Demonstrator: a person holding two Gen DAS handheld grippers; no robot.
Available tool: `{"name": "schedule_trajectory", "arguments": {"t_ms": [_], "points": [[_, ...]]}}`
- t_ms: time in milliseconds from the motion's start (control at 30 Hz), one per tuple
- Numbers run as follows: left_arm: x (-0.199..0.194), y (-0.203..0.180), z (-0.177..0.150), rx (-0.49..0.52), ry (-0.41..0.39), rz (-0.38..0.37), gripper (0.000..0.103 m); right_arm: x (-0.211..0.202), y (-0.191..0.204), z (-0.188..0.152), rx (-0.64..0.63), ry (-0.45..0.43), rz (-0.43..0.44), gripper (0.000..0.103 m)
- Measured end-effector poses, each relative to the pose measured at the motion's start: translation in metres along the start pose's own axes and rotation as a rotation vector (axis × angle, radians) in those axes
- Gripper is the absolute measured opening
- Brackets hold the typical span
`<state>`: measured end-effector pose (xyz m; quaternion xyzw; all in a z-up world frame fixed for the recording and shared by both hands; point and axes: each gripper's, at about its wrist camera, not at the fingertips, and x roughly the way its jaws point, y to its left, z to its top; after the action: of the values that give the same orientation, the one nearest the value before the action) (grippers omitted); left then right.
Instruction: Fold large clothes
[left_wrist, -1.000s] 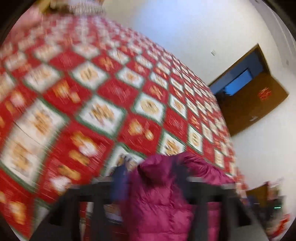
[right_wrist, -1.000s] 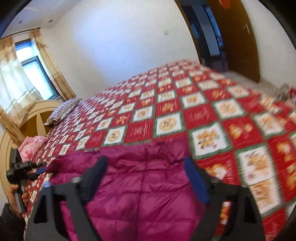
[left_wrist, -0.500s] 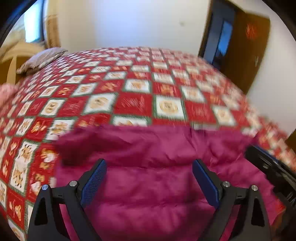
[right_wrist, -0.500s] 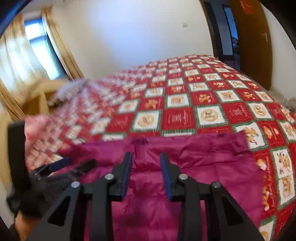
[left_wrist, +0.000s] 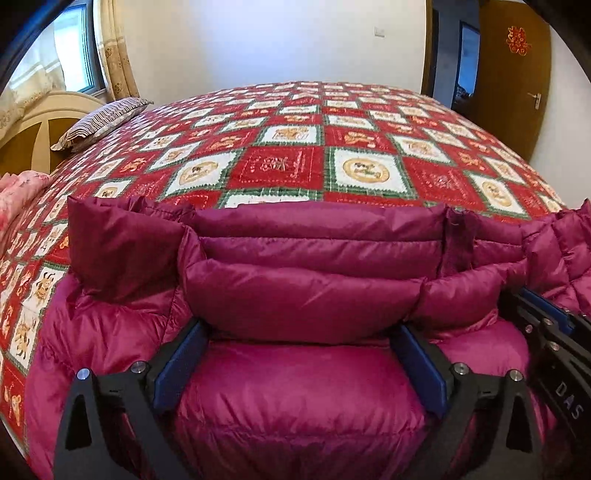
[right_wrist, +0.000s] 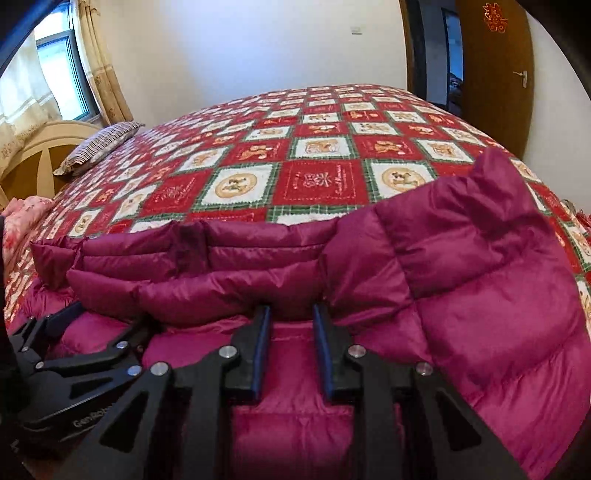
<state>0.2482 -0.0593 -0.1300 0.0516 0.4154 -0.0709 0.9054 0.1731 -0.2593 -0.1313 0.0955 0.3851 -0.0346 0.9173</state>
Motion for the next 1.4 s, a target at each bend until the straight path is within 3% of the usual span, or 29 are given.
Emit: {"name": "schedule_trajectory", "arguments": {"t_ms": [133,167,233,333,433,667,800,833,900,967,1033,1100,1200,1300,1400], "points": [[0.002,0.000,-0.002,0.000,0.007,0.003,0.100,-0.024,-0.012,0.008,0.030,-0.025,0.013,0.023],[0.002,0.000,-0.002,0.000,0.006,0.005,0.100,-0.042,-0.024,0.012,0.049,-0.087,-0.023,0.023],[0.002,0.001,-0.002,0.001,0.004,0.004,0.100,-0.055,-0.042,0.017,0.047,-0.127,-0.126,0.023],[0.002,0.001,-0.002,0.009,0.005,0.004,0.100,-0.038,-0.071,0.015,0.064,-0.063,-0.225,0.023],[0.001,0.000,-0.002,0.009,0.001,0.000,0.100,-0.016,-0.097,0.003,0.161,-0.024,-0.129,0.021],[0.000,0.000,-0.003,0.008,0.007,-0.005,0.100,-0.011,-0.093,0.005,0.143,-0.029,-0.155,0.021],[-0.009,0.008,-0.007,0.017,0.037,-0.080,0.100,-0.018,-0.093,0.009,0.130,0.017,-0.158,0.022],[-0.018,0.014,-0.009,0.016,0.038,-0.117,0.100,-0.029,-0.090,0.010,0.128,0.007,-0.173,0.022],[-0.038,0.028,-0.014,-0.007,0.013,-0.149,0.100,-0.065,-0.075,0.008,0.119,-0.100,-0.135,0.022],[-0.064,0.049,-0.020,-0.072,-0.024,-0.137,0.100,-0.093,-0.043,0.004,0.048,-0.147,-0.078,0.022],[-0.092,0.077,-0.032,-0.170,-0.073,-0.117,0.100,-0.101,-0.018,-0.003,0.007,-0.140,-0.032,0.022],[-0.114,0.102,-0.049,-0.251,-0.120,-0.055,0.100,-0.102,0.013,-0.014,-0.020,-0.122,0.044,0.022],[-0.128,0.129,-0.077,-0.359,-0.146,0.043,0.100,-0.083,0.048,-0.029,-0.066,-0.093,0.081,0.022],[-0.124,0.147,-0.104,-0.483,-0.123,-0.009,0.100,-0.044,0.060,-0.048,-0.076,-0.011,0.041,0.021],[-0.105,0.145,-0.122,-0.550,-0.047,-0.106,0.100,-0.029,0.060,-0.058,-0.071,-0.007,0.010,0.019]]}}
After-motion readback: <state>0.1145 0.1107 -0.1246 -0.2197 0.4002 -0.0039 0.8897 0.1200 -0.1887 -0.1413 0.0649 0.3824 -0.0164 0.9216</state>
